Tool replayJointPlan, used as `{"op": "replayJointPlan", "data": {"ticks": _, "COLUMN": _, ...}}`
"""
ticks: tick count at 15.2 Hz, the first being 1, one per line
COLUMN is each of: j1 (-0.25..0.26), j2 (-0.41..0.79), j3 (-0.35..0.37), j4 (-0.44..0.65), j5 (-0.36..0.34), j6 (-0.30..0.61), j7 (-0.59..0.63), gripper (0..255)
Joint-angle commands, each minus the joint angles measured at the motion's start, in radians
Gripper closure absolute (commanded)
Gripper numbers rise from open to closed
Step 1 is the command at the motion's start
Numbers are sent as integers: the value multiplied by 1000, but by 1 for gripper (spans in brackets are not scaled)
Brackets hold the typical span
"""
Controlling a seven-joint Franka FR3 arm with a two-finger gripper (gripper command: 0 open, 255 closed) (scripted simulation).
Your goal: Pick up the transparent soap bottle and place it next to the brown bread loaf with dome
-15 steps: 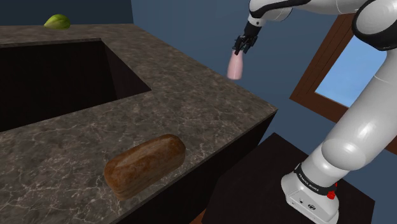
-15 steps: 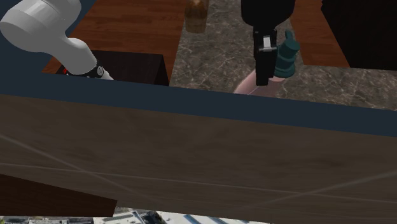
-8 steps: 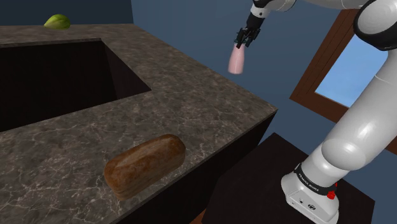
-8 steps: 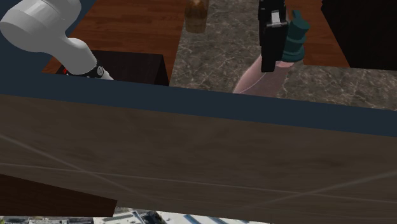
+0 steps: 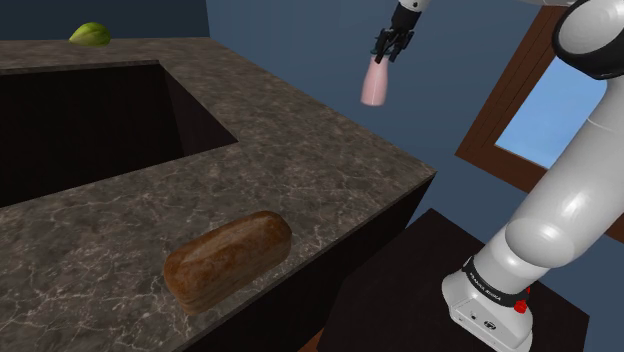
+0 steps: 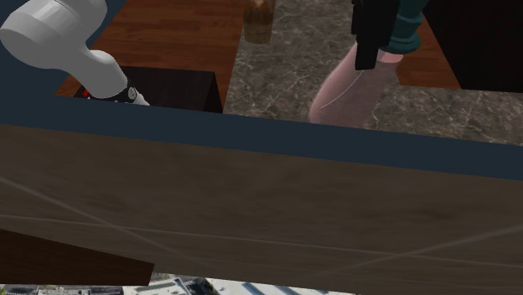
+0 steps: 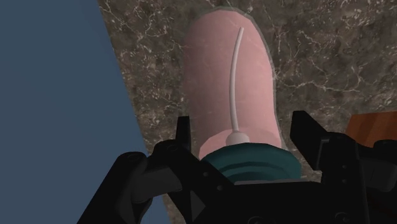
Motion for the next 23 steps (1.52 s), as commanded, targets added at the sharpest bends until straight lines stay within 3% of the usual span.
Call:
{"op": "replayJointPlan", "data": {"ticks": 1, "j1": -2, "j2": 9, "j3": -1, "j4": 41, "j5": 3, "j6": -32, "j7": -2, "gripper": 255}}
{"op": "replayJointPlan", "data": {"ticks": 12, "j1": -14, "j2": 60, "j3": -6, "j4": 252, "j5": 16, "j6": -194, "j7": -1, "gripper": 255}}
{"op": "replayJointPlan", "data": {"ticks": 23, "j1": 139, "j2": -150, "j3": 117, "j4": -7, "j5": -91, "j6": -132, "j7": 267, "gripper": 255}}
